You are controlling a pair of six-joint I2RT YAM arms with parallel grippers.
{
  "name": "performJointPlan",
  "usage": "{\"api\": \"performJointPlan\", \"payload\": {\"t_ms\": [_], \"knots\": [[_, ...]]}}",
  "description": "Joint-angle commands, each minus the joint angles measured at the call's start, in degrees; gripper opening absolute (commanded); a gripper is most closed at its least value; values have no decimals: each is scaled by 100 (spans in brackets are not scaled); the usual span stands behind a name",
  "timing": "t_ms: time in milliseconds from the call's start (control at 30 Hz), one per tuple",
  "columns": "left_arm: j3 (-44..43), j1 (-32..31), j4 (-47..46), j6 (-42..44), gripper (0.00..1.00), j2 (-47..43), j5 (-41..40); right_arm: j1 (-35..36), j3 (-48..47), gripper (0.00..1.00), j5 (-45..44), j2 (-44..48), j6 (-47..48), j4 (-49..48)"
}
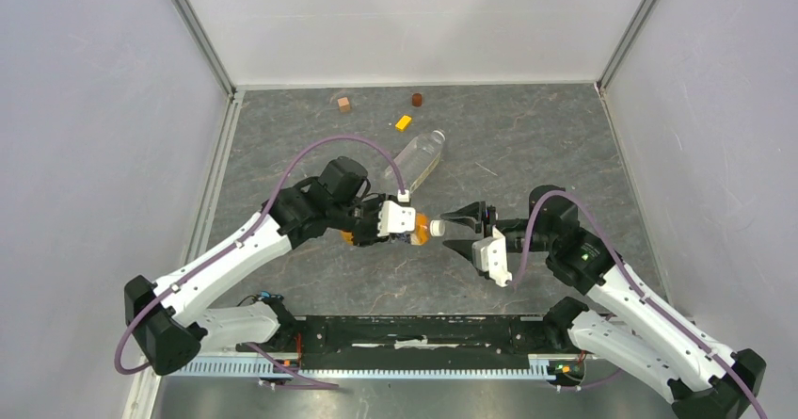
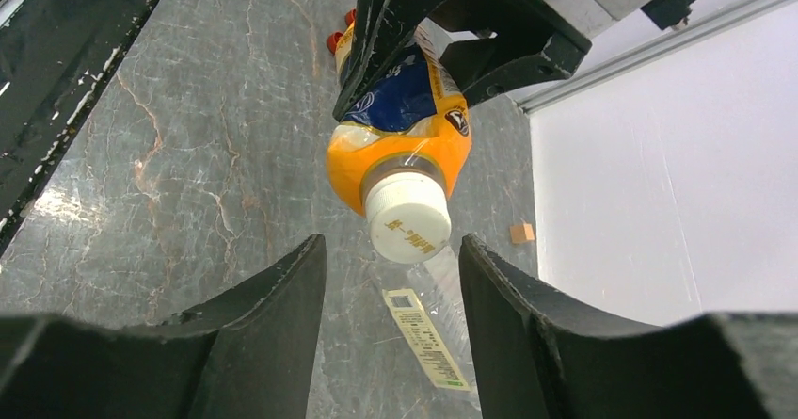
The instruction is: Screw on the bottle caps
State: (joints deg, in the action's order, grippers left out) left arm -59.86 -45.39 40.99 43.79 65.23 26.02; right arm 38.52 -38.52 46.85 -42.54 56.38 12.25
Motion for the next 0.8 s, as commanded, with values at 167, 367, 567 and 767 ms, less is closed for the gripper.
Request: {"api": "performJointPlan", "payload": {"t_ms": [167, 367, 567, 767], "knots": [[-369, 21, 91, -195, 2, 146, 360, 15, -349, 50, 347, -63, 317, -19], [-430, 21, 92, -176, 2, 207, 454, 10, -343, 42, 377, -90, 300, -20], [-478, 21, 113, -134, 2, 230, 475, 14, -473, 29, 417, -218, 4, -20], [-580, 21, 45, -33, 2, 133, 340, 14, -431, 18, 375, -389, -1183, -531]]}}
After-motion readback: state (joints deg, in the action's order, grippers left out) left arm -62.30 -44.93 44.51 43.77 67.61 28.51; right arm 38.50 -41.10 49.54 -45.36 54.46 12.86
